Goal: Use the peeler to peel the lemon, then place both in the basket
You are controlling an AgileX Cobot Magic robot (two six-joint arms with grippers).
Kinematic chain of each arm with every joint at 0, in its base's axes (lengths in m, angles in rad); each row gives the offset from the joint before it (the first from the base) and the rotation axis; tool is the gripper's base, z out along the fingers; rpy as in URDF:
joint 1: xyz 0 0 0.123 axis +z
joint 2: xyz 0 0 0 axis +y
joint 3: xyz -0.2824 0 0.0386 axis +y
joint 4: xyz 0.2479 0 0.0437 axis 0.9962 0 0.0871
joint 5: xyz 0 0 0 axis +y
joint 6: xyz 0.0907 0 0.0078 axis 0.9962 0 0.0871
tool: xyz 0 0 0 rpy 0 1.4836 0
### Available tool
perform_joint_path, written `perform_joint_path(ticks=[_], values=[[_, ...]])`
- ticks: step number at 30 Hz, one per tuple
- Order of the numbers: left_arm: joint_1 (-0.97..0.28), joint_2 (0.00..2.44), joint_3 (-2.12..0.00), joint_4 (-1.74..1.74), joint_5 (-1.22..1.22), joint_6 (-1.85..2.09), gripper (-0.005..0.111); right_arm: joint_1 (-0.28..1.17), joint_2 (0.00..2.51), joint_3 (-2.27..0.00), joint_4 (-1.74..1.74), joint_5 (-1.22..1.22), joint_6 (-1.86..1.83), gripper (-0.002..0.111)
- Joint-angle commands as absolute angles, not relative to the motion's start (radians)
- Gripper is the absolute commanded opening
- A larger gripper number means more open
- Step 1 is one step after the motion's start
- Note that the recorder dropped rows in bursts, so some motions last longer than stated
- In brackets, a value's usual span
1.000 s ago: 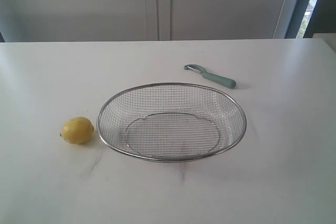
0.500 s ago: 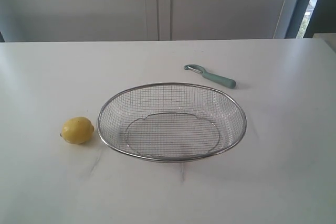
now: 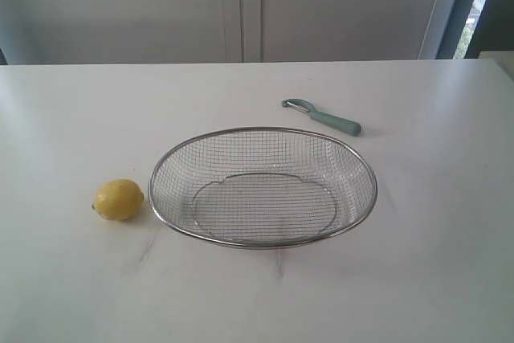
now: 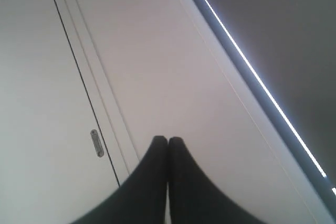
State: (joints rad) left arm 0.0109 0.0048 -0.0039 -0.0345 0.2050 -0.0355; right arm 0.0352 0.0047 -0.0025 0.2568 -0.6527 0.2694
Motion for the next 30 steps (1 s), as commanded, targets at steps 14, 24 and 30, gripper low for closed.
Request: perform_joint_path(ticks=[14,24,30], values=[[0.012,0.0,0.0,-0.034,0.204,-0.044,0.0,0.039,0.37,-0.213,0.309,-0.778,0.266,0.0],[0.012,0.0,0.0,-0.034,0.204,-0.044,0.0,0.039,0.628,-0.341,0.304,-0.884,0.411,0.0],[0.012,0.0,0.0,-0.034,0.204,-0.044,0.0,0.039,0.653,-0.349,0.299,-0.892,0.416,0.0]])
